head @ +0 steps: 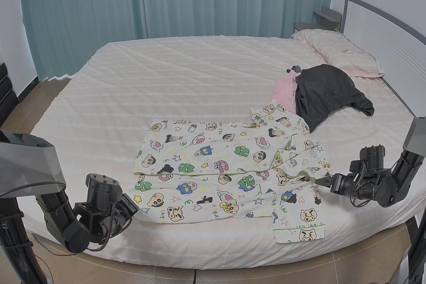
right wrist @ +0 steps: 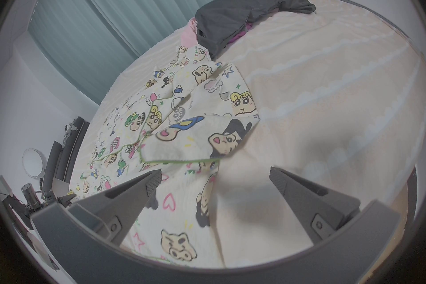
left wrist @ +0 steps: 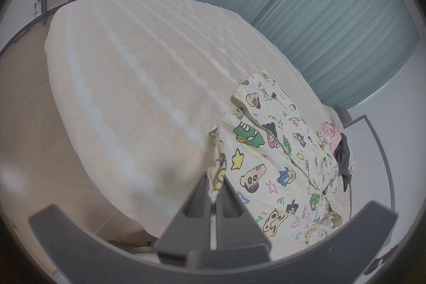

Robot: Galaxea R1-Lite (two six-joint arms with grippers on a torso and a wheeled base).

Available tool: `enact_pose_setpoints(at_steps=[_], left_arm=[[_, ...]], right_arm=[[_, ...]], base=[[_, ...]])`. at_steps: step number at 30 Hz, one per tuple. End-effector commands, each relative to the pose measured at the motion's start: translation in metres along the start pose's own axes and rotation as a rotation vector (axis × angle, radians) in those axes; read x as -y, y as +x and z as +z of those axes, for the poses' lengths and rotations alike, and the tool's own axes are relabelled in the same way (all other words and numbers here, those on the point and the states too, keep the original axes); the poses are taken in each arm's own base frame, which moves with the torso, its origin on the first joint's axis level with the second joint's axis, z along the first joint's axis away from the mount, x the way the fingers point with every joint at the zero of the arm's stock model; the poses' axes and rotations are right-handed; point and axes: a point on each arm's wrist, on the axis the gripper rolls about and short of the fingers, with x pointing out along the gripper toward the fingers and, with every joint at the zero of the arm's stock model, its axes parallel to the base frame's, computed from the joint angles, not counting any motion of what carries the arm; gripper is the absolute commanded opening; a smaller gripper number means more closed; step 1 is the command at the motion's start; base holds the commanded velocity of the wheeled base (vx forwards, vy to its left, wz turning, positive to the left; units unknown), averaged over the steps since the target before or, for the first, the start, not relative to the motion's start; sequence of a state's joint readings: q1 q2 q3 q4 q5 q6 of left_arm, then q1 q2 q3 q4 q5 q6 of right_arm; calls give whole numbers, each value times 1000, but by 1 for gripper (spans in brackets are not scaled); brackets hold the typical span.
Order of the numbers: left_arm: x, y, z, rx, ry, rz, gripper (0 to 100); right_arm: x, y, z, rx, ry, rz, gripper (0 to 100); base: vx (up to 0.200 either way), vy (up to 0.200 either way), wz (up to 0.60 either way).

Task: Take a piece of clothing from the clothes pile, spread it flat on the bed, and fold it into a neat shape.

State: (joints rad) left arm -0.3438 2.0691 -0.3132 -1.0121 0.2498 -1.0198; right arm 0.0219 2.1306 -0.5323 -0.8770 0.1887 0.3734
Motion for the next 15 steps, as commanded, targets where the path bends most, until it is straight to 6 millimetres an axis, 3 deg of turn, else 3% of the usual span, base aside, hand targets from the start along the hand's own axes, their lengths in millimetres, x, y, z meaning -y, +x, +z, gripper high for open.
enact_pose_setpoints(at_steps=[1,3,9,15], left_arm=[[0,0,0,1,-1,-1,0],[0,-1,1,3,-2,-3,0],[0,-1,1,3,-2,-3,0],[0,-1,0,1,0,-3,0]], right_arm=[[-5,-23,0,29,-6,22,100],[-3,-36,-18,-26,-6,46,100],[3,-51,-58,-206,-64,98,100],[6,-48,-77,-300,-98,96,100]], base=[[0,0,0],[0,0,0],[0,0,0],[0,0,0]])
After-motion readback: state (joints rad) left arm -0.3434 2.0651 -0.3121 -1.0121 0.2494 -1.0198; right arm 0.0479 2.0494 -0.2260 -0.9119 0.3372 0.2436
